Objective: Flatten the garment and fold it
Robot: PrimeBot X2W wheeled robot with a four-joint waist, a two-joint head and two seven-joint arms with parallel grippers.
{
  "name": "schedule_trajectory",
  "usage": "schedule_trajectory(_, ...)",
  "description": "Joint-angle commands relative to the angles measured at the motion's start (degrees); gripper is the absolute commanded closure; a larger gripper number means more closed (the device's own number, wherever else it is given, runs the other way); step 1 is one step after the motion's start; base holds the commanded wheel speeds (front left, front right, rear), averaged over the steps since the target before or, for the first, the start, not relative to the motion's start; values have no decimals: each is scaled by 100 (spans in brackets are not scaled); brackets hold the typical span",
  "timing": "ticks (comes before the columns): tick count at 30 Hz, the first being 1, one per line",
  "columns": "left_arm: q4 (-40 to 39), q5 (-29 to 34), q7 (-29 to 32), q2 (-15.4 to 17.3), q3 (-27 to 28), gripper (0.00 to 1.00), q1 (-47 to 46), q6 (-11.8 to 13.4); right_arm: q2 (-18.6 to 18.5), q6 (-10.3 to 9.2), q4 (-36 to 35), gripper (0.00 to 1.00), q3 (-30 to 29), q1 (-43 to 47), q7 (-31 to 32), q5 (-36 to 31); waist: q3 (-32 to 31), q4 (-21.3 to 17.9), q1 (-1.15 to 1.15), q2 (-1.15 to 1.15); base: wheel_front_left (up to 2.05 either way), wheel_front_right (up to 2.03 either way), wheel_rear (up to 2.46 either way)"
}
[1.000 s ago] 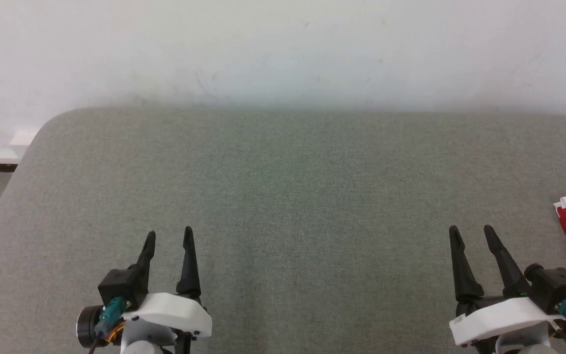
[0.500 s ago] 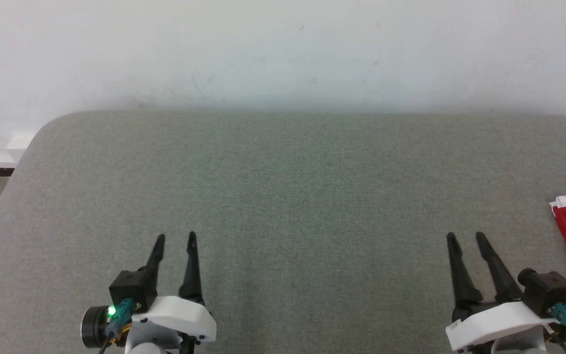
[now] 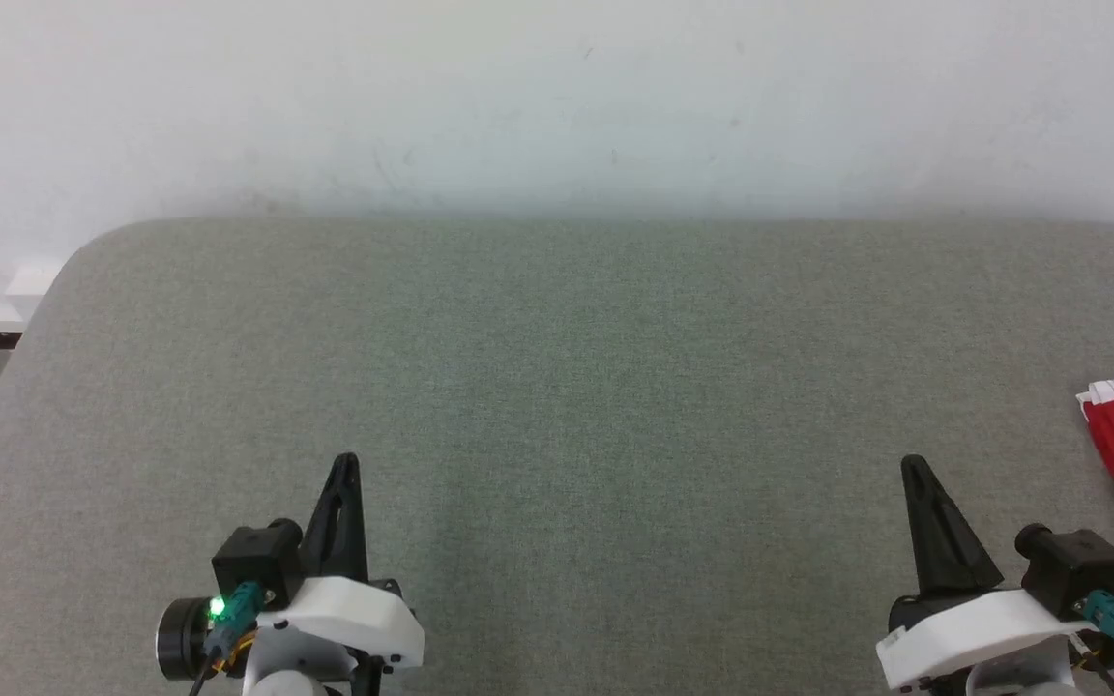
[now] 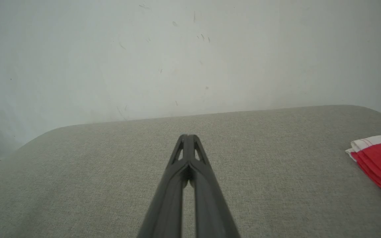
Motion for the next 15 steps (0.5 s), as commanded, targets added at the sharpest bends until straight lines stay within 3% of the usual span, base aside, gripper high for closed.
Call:
schedule_trajectory(1, -48, 94, 27, -6, 33, 100, 35, -44, 3, 0, -44, 100, -1, -11, 30, -65, 1, -4, 0, 0, 0, 0, 0)
schedule_trajectory(15, -214, 234, 191, -18, 113, 100, 77, -101, 5, -1, -168, 100, -1, -25, 193, -223, 21, -56, 0, 0, 0, 0, 0)
